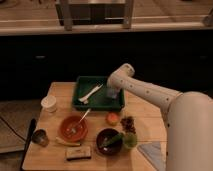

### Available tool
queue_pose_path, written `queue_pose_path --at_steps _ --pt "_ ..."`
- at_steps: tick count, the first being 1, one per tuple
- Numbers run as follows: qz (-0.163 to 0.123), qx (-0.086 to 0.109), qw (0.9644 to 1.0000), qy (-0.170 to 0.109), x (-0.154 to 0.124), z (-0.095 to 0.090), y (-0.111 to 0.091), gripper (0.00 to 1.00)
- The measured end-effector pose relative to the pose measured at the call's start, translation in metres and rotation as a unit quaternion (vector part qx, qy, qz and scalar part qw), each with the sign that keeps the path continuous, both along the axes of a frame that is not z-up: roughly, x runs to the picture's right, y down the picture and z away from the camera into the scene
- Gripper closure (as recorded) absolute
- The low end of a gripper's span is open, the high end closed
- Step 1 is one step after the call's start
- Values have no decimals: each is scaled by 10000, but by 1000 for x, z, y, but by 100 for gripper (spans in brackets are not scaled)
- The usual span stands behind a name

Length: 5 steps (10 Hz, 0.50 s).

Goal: Wipe tray with sponge

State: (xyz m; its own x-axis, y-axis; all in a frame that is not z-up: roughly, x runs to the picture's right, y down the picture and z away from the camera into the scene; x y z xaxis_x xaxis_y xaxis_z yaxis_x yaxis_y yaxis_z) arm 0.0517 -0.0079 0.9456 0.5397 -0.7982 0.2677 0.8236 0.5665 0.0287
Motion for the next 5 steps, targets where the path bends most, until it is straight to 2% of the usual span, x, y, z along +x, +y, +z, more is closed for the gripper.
queue_pose_path --at_steps 5 --pt "-270 -251 9992 -175 -23 -1 21 100"
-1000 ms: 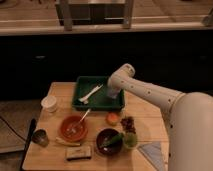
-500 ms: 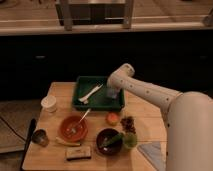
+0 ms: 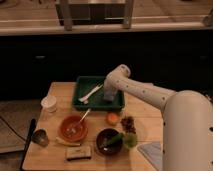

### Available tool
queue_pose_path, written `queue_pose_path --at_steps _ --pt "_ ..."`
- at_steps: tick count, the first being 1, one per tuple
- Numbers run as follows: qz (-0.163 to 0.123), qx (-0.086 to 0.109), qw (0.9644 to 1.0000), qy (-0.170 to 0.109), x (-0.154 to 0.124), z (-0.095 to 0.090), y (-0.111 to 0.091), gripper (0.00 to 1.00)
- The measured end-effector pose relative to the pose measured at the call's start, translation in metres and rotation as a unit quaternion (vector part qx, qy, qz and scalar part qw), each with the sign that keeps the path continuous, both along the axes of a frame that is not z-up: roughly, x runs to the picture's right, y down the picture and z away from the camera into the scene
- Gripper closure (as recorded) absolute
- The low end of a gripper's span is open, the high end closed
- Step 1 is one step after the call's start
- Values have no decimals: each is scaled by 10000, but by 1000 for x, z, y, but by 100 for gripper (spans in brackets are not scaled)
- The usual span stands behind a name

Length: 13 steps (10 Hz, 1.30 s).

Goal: Wipe tray with sponge

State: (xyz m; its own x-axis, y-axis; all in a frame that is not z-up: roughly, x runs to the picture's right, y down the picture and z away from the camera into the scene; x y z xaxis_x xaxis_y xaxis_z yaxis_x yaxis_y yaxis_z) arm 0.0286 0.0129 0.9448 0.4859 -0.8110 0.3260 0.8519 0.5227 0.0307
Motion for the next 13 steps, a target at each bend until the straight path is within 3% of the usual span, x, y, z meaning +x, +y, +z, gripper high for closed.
queue_pose_path --at_steps 4,7,9,13 --pt "-283 -249 9993 75 -4 -11 27 100" --pt "-365 -386 9982 271 5 -9 33 100" --pt "-270 -358 9983 361 16 -3 21 100" --pt "-250 -238 9991 231 -5 4 4 100"
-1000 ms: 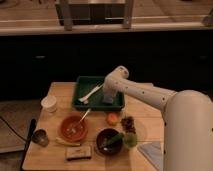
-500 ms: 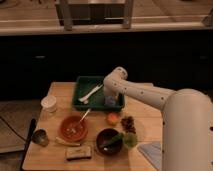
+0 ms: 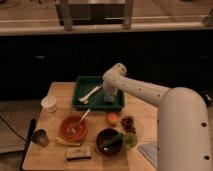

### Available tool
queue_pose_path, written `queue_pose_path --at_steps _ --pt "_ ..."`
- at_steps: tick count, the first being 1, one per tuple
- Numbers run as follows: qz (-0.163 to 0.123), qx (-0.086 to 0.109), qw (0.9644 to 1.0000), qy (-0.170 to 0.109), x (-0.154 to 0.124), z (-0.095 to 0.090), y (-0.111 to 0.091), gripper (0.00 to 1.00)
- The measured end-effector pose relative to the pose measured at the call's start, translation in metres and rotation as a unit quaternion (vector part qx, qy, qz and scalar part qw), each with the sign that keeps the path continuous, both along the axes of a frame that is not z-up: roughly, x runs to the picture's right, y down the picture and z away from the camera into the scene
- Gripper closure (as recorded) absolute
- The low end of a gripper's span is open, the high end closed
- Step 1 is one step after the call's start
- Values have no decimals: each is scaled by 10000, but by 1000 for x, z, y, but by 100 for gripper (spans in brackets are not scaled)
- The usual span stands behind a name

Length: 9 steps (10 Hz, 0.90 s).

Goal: Wipe tray with sponge

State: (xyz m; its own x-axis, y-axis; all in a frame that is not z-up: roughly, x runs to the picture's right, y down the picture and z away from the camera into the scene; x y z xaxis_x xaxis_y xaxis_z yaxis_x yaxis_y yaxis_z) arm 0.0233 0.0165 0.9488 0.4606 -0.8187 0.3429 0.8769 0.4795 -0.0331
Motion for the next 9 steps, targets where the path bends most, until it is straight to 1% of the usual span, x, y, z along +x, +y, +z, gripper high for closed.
queue_pose_path --at_steps 2,3,4,5,6,7,9 --pt "-82 25 9998 -180 -18 -2 -2 100" --pt "-171 -30 9992 -350 -30 -6 3 100" --pt "-265 -67 9986 -463 -33 -10 7 100" --pt "-330 -104 9979 -543 -33 -14 13 100" --pt "-451 -172 9965 -684 -33 -21 22 100" --pt "-506 -217 9958 -731 -31 -24 28 100" --pt "-579 -281 9955 -690 -14 -26 36 100"
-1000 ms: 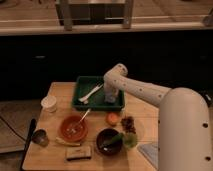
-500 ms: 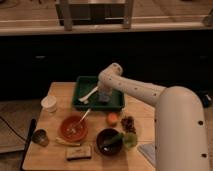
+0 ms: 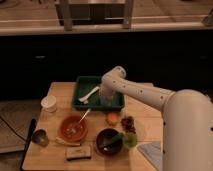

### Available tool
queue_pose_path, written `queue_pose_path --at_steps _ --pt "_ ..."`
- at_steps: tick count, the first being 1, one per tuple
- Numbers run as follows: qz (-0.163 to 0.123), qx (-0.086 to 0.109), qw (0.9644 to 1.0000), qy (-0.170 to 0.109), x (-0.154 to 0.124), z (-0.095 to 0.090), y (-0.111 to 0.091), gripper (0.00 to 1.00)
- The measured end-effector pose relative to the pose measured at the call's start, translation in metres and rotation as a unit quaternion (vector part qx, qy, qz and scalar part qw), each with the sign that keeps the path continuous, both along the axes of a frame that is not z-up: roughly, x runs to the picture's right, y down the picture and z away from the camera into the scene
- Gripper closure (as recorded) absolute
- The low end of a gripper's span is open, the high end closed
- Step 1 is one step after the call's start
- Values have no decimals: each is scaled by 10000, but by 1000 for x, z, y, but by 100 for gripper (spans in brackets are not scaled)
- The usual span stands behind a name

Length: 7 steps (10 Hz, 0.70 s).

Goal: Wipe tray with sponge

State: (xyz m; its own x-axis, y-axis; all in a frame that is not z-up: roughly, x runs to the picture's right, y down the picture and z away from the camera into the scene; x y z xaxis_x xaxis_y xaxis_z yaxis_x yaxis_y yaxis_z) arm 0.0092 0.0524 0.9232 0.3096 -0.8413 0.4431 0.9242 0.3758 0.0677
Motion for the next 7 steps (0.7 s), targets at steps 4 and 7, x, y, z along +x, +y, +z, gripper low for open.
queue_pose_path --at_steps 4,7 --pt "157 110 9990 395 26 18 -21 100" --pt "237 248 9983 463 17 27 -39 100"
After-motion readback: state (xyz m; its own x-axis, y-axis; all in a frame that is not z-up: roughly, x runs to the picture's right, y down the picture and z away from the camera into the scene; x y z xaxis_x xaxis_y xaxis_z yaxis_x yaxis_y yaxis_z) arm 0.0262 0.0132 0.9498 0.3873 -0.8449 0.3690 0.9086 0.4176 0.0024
